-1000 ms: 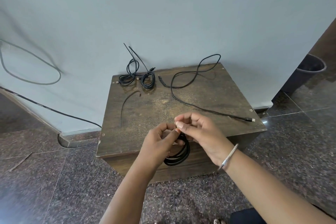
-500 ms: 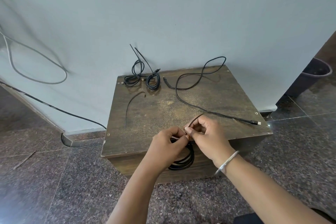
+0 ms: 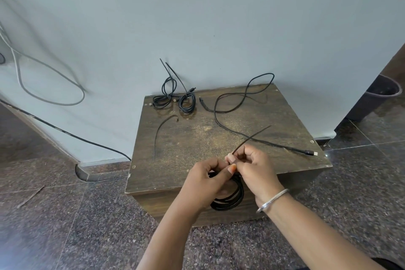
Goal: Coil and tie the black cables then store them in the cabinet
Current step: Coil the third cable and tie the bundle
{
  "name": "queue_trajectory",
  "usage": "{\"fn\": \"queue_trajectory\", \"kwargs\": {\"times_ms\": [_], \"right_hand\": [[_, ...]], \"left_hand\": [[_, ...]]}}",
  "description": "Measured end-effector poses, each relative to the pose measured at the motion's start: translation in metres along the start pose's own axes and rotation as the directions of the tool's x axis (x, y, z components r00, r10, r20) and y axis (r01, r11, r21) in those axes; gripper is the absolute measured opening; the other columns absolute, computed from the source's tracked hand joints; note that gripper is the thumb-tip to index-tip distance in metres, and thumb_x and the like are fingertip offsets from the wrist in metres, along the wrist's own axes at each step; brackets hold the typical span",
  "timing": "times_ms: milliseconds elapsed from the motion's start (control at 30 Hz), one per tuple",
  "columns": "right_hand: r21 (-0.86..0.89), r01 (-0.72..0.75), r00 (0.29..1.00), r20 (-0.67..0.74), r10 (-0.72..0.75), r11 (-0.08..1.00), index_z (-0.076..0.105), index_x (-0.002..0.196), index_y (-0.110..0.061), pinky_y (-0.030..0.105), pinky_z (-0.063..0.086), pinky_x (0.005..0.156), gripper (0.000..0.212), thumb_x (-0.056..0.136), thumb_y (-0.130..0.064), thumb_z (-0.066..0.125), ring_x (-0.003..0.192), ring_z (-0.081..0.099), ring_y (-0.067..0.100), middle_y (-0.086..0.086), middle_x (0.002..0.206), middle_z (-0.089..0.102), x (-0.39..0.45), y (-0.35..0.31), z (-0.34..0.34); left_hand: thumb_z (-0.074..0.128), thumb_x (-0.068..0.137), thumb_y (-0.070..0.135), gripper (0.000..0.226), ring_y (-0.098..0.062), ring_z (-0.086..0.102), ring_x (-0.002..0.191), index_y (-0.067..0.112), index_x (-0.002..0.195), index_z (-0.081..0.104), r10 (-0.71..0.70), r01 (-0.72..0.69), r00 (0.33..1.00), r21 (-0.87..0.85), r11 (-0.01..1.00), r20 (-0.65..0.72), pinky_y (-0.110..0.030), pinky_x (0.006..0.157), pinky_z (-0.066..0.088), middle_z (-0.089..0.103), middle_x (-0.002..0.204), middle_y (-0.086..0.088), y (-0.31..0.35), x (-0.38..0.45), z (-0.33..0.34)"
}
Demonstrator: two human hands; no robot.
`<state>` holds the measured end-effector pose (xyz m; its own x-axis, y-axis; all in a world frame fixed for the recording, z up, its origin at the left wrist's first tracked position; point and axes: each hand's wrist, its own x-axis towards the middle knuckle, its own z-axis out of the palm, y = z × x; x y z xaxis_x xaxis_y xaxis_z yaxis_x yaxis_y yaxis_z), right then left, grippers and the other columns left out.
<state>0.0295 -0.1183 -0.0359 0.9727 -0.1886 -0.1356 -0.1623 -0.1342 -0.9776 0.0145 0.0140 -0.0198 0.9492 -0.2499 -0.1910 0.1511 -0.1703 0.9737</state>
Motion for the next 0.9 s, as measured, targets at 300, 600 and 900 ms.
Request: {"fn": "queue_trajectory", "kwargs": {"times_ms": [300,600,900], "right_hand": [[0.118,-0.037,0.995,0.101,0.025,0.992,0.066,0.077,-0.013,0.033,0.051,0.073,0.009,0.085,-0.016,0.067,0.075,0.062,0.015,0.007,0.077,0.069,0.002,-0.009,-0.022],[0.12,-0.071,0.977,0.21,0.044,0.99,0.065,0.1,-0.016,0.026,0.052,0.066,0.02,0.081,-0.019,0.071,0.08,0.062,0.011,0.002,0.091,0.066,-0.005,-0.008,-0.013],[0.064,-0.047,0.967,0.255,0.029,0.997,0.066,0.1,-0.022,0.022,0.054,0.062,0.026,0.08,-0.007,0.072,0.071,0.066,0.013,0.013,0.088,0.067,-0.014,-0.005,0.002]], "left_hand": [[0.068,0.085,0.008,0.019,-0.013,0.068,0.081,0.021,0.098,0.072,-0.04,0.044,0.998,-0.116,0.992,0.038,-0.027,0.076,0.058,0.073,0.087,-0.004,-0.001,0.004,0.005],[0.072,0.081,0.007,0.015,-0.008,0.065,0.067,0.016,0.093,0.071,-0.114,0.025,0.966,-0.349,0.937,-0.234,-0.02,0.064,0.054,0.071,0.08,-0.003,-0.005,0.011,-0.013],[0.073,0.081,0.008,0.016,-0.008,0.065,0.067,0.015,0.094,0.069,-0.128,-0.001,0.93,-0.351,0.936,-0.344,-0.023,0.066,0.056,0.071,0.084,-0.007,-0.011,0.017,-0.023]]}}
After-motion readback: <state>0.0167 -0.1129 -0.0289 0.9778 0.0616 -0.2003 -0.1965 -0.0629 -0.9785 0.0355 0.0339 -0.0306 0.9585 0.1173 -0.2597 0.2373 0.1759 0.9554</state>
